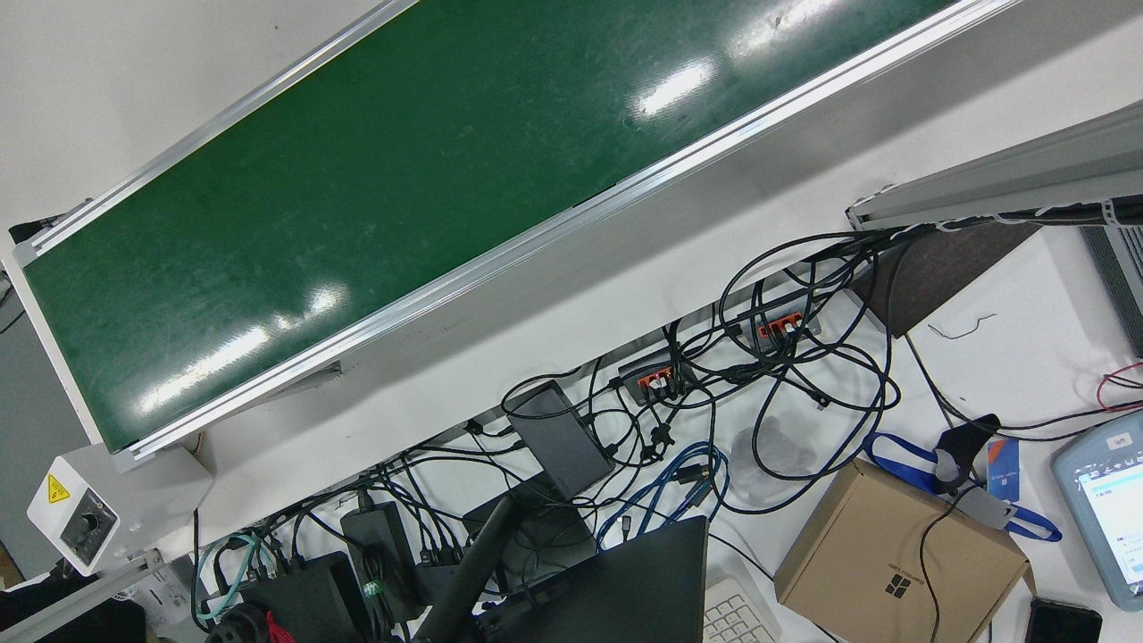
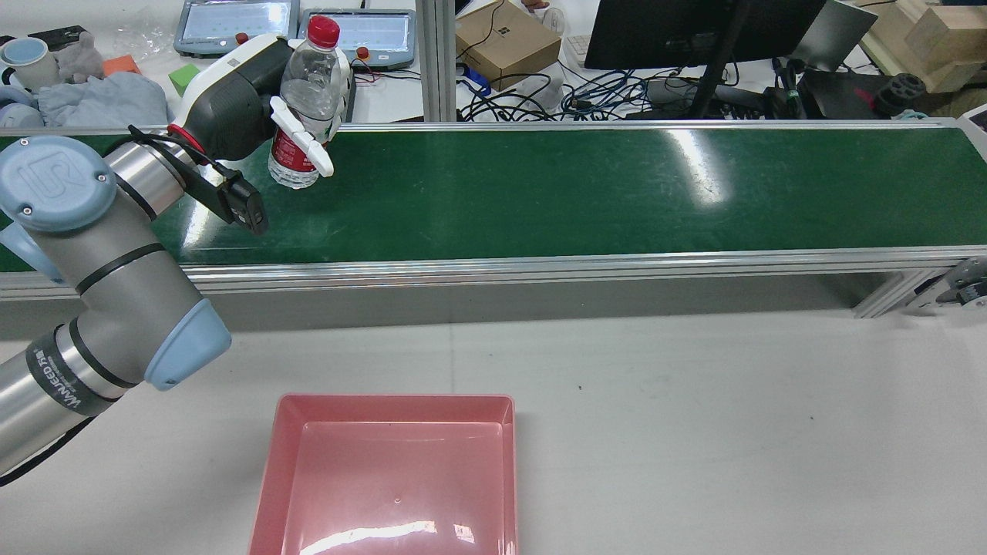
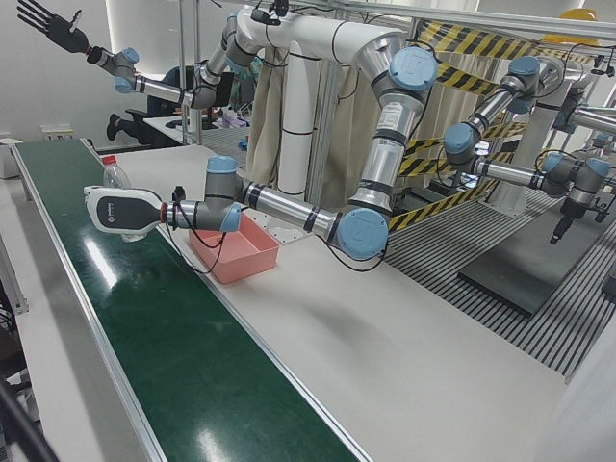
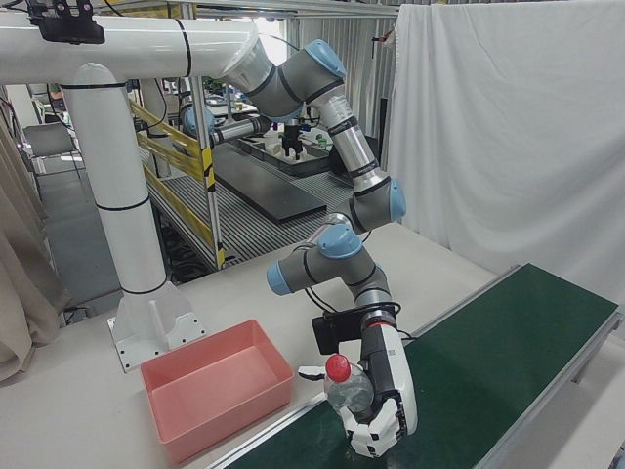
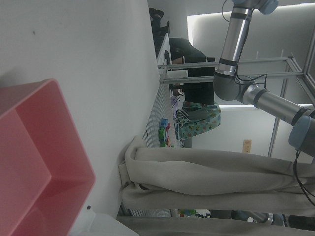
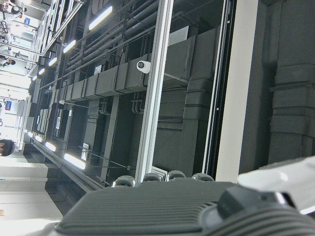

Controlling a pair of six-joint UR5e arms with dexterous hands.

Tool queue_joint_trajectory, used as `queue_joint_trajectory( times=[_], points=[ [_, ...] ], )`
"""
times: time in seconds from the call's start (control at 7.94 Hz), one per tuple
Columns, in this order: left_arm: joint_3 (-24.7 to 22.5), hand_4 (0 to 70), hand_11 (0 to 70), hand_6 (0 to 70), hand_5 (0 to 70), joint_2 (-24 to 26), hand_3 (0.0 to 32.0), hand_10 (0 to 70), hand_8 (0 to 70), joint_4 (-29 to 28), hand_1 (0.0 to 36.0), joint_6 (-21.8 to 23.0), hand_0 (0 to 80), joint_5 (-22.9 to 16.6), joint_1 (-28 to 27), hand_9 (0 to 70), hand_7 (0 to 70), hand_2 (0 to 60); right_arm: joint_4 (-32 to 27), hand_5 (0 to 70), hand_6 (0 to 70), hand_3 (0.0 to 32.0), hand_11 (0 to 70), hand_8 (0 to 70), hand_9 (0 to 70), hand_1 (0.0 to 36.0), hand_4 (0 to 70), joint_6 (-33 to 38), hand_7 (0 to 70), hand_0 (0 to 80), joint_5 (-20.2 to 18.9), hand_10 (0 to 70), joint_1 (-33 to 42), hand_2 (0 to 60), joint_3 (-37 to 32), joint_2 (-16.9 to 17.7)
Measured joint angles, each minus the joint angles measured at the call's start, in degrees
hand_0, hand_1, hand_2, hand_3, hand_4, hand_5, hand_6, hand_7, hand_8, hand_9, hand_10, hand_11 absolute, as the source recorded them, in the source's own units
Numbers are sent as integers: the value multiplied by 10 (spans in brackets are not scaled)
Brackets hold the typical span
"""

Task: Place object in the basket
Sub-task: 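Close the left hand fingers around the bottle and lift it, then carry the bottle with the left hand over the pink tray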

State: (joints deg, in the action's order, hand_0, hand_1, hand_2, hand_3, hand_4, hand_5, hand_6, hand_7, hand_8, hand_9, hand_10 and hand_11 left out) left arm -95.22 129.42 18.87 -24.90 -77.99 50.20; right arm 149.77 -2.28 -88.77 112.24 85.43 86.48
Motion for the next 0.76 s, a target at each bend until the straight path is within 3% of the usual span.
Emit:
queue_joint_trajectory(
  times=[0.25, 0.38, 0.76],
  points=[
    [-43, 568, 700, 700, 700, 2, 0, 700, 700, 33, 104, -4, 800, -2, -8, 700, 700, 0, 0, 0, 0, 0, 0, 0, 0, 0, 0, 0, 0, 0, 0, 0, 0, 0, 0, 0],
    [-80, 568, 700, 700, 700, 0, 0, 700, 700, 63, 101, -15, 800, -3, -18, 700, 700, 0, 0, 0, 0, 0, 0, 0, 0, 0, 0, 0, 0, 0, 0, 0, 0, 0, 0, 0],
    [-202, 471, 700, 700, 700, -3, 0, 700, 700, 163, 101, -63, 800, -2, -92, 700, 700, 0, 0, 0, 0, 0, 0, 0, 0, 0, 0, 0, 0, 0, 0, 0, 0, 0, 0, 0]
  ],
)
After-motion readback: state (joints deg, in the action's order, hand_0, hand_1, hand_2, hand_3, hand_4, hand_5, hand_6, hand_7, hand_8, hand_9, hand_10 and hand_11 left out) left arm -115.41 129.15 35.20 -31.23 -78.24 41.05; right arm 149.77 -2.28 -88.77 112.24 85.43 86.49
